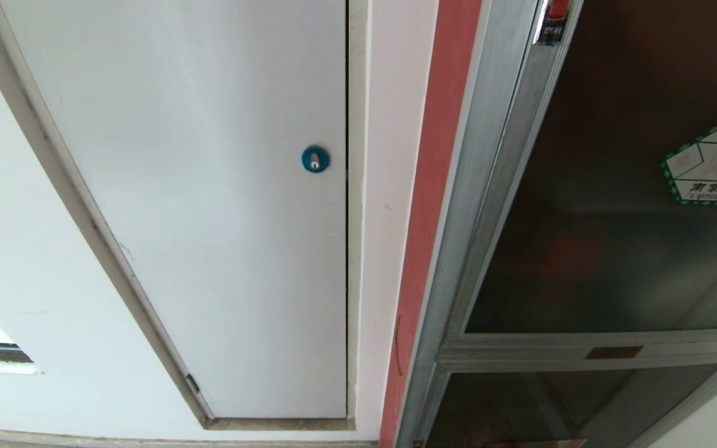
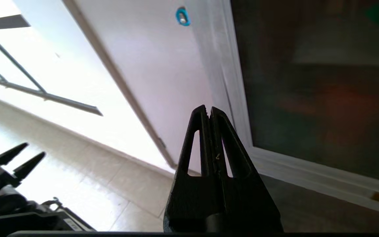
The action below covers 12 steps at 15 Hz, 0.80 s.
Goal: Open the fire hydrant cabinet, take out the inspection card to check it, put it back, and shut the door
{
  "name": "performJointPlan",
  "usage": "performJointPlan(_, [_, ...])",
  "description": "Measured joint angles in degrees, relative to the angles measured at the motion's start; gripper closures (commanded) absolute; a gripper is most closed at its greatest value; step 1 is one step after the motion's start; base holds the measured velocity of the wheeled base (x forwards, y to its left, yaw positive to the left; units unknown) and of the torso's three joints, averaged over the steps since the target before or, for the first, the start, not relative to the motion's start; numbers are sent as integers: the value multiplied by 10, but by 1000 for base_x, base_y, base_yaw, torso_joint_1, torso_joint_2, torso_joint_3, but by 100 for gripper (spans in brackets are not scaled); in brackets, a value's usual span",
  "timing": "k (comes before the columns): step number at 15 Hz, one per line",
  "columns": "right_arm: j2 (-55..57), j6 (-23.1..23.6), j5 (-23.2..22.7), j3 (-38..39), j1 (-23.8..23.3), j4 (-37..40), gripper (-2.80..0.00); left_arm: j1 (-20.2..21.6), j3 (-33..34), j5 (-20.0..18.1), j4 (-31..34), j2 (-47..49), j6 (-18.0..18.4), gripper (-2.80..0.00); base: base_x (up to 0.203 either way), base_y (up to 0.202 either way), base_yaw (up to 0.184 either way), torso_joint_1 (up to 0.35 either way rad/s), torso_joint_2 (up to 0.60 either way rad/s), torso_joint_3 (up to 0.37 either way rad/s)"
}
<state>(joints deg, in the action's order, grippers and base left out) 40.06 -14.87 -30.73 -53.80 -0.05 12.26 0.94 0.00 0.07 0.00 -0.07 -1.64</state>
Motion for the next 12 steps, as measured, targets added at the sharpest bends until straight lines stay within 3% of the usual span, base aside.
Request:
performJointPlan(4, [95, -7, -43, -80, 36, 1, 0, 0, 0, 0, 0, 0, 0, -280, 0, 0, 0, 0, 0, 0])
performJointPlan(8, [168, -32, -45, -152, 100, 1, 0, 0, 0, 0, 0, 0, 0, -280, 0, 0, 0, 0, 0, 0])
performJointPlan(12, [233, -58, -43, -219, 122, -7, 0, 0, 0, 0, 0, 0, 0, -280, 0, 0, 0, 0, 0, 0])
